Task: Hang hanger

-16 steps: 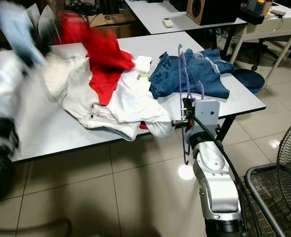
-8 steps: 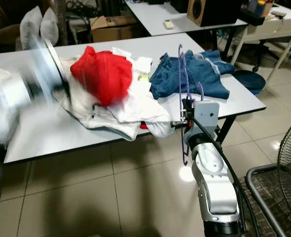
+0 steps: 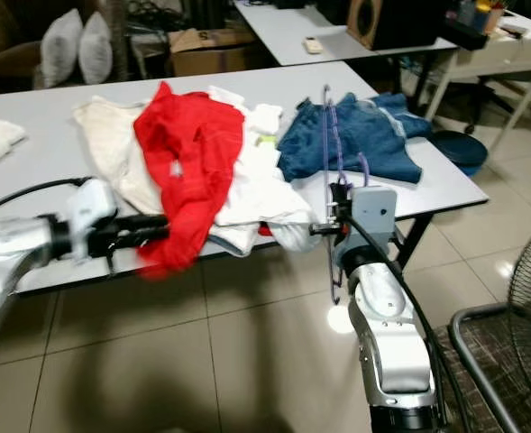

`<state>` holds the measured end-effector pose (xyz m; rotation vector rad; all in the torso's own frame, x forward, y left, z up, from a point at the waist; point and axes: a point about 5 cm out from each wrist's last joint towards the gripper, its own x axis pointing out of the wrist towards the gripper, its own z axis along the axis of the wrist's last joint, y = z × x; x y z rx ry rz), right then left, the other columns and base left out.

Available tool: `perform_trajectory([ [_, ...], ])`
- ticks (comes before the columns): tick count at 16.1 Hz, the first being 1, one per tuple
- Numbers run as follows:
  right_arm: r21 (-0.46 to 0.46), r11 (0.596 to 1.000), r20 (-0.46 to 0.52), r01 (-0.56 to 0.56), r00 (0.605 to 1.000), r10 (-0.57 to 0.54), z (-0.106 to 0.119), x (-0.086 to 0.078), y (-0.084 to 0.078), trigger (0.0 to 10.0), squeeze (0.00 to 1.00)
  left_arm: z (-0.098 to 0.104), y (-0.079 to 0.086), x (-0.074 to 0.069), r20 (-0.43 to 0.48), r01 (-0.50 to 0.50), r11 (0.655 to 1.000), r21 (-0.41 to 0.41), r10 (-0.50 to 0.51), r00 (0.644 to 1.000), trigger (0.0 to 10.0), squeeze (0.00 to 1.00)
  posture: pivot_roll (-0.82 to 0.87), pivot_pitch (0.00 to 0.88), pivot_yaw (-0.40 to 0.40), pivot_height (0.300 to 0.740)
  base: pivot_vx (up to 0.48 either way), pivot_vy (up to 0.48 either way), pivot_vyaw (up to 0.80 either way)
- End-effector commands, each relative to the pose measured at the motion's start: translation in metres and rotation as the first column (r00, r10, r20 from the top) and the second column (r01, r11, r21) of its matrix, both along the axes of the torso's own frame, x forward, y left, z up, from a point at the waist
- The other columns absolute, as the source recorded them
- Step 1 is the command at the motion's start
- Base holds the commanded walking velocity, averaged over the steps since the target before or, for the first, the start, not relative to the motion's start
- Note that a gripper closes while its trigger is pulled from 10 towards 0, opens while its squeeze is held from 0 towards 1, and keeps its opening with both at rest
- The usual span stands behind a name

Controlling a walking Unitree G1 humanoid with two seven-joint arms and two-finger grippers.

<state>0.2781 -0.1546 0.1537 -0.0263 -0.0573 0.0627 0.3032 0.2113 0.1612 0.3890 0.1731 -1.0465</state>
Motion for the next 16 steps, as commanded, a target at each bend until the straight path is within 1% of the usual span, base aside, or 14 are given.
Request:
perform_trajectory([
  [1,0.002,1.0,-0.002,0.001,1.0,-0.001,-0.001,-0.001,0.002,10.0,0.0,0.008,0.009,-0.001,-0.006,-0.044,0.998,-0.053,0.044,0.999,10.0,1.0,-0.15,0.0,0.054,0.74,0.0,0.0,0.0],
  [2,0.006,1.0,-0.002,0.006,1.0,-0.006,-0.001,-0.002,0.002,10.0,0.0,0.011,0.014,0.004,-0.002,-0.117,0.988,-0.103,0.118,0.993,10.0,1.0,-0.15,0.0,0.057,0.74,0.0,0.0,0.0],
  [3,0.008,1.0,-0.001,0.009,1.0,-0.009,-0.001,-0.001,0.002,10.0,0.0,0.011,0.02,0.012,0.006,-0.216,0.969,-0.121,0.218,0.976,10.0,1.0,-0.15,0.0,0.06,0.74,0.0,0.0,0.0],
  [4,0.009,1.0,-0.001,0.013,1.0,-0.013,-0.002,-0.001,0.002,10.0,0.0,0.006,0.031,0.026,-0.035,-0.404,0.903,-0.15,0.403,0.914,10.0,1.0,-0.15,0.0,0.064,0.74,0.0,0.0,0.0],
  [5,0.008,1.0,0.0,0.016,1.0,-0.016,-0.002,-0.001,0.001,10.0,0.0,-0.001,0.037,0.035,-0.085,-0.528,0.831,-0.177,0.521,0.849,10.0,1.0,-0.15,0.0,0.067,0.74,0.0,0.0,0.0],
  [6,0.008,1.0,0.003,0.022,1.0,-0.022,-0.001,-0.001,-0.001,10.0,0.0,-0.004,0.033,0.037,-0.15,-0.552,0.799,-0.238,0.531,0.834,10.0,1.0,-0.15,0.0,0.07,0.74,0.0,0.0,0.0],
  [7,0.008,1.0,0.003,0.022,1.0,-0.022,-0.001,-0.001,-0.001,10.0,0.0,-0.004,0.033,0.037,-0.15,-0.552,0.799,-0.238,0.531,0.834,10.0,1.0,-0.15,0.0,0.07,0.74,0.0,0.0,0.0],
  [8,0.008,1.0,0.005,0.029,1.0,-0.029,-0.001,-0.001,-0.002,10.0,0.0,-0.005,0.029,0.039,-0.199,-0.566,0.772,-0.291,0.53,0.824,10.0,1.0,-0.16,0.0,0.075,0.74,0.0,0.0,0.0],
  [10,0.009,0.999,0.008,0.038,0.999,-0.038,0.0,-0.001,-0.003,10.0,0.0,-0.017,0.028,0.041,-0.27,-0.613,0.743,-0.269,0.553,0.788,10.0,1.0,-0.16,0.0,0.086,0.74,0.0,0.0,0.0],
  [11,0.012,0.999,0.01,0.047,0.999,-0.047,0.0,-0.002,-0.004,10.0,0.0,-0.029,0.027,0.042,-0.332,-0.649,0.721,-0.242,0.567,0.754,10.0,1.0,-0.16,0.0,0.093,0.74,0.0,0.0,0.0],
  [12,0.014,0.999,0.012,0.051,0.999,-0.051,0.0,-0.002,-0.003,10.0,0.0,-0.034,0.023,0.042,-0.401,-0.657,0.705,-0.268,0.539,0.741,10.0,0.0,-0.16,0.0,0.093,0.74,0.0,0.0,0.0],
  [13,0.015,0.999,0.013,0.052,0.999,-0.052,0.0,-0.002,-0.003,10.0,0.0,-0.036,0.021,0.042,-0.424,-0.653,0.703,-0.281,0.52,0.742,10.0,0.0,-0.16,0.0,0.093,0.74,0.0,0.0,0.0],
  [15,0.023,0.998,0.023,0.059,0.998,-0.06,0.002,0.0,-0.002,10.0,0.0,-0.049,0.016,0.043,-0.432,-0.656,0.717,-0.235,0.528,0.731,10.0,0.0,-0.16,0.0,0.112,0.74,0.0,0.0,0.0],
  [16,0.023,0.998,0.023,0.059,0.998,-0.06,0.002,0.0,-0.002,10.0,0.0,-0.049,0.016,0.043,-0.432,-0.656,0.717,-0.235,0.528,0.731,10.0,0.0,-0.16,0.0,0.112,0.74,0.0,0.0,0.0],
])
